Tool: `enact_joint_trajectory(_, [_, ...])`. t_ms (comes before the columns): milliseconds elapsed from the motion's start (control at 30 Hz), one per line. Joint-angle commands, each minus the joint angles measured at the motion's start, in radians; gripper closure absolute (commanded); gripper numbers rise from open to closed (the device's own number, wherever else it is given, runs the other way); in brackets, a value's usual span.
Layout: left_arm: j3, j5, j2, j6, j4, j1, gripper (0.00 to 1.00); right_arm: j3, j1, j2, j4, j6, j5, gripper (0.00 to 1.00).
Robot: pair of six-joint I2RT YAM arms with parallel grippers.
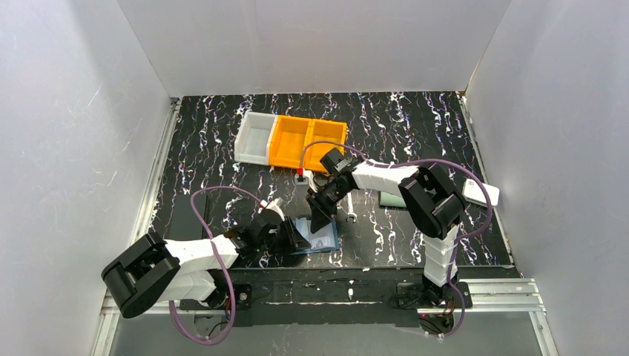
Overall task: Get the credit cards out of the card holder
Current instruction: Remove the credit card from the card holder.
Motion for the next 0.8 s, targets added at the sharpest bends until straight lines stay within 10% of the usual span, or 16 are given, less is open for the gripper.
enact_joint_trajectory(0, [-0.015, -0.014, -0.01, 0.014, -0.028, 0.008, 0.8, 0.017, 0.017, 0.019, 0.026, 0.014, -0.014, 0.5])
enact_joint_trajectory(767, [-0.02, -0.023, -0.009, 0.019, -0.025, 0.01, 0.6, 0.03, 0.08, 0.102, 0.4, 0.476, -0.34, 0.51])
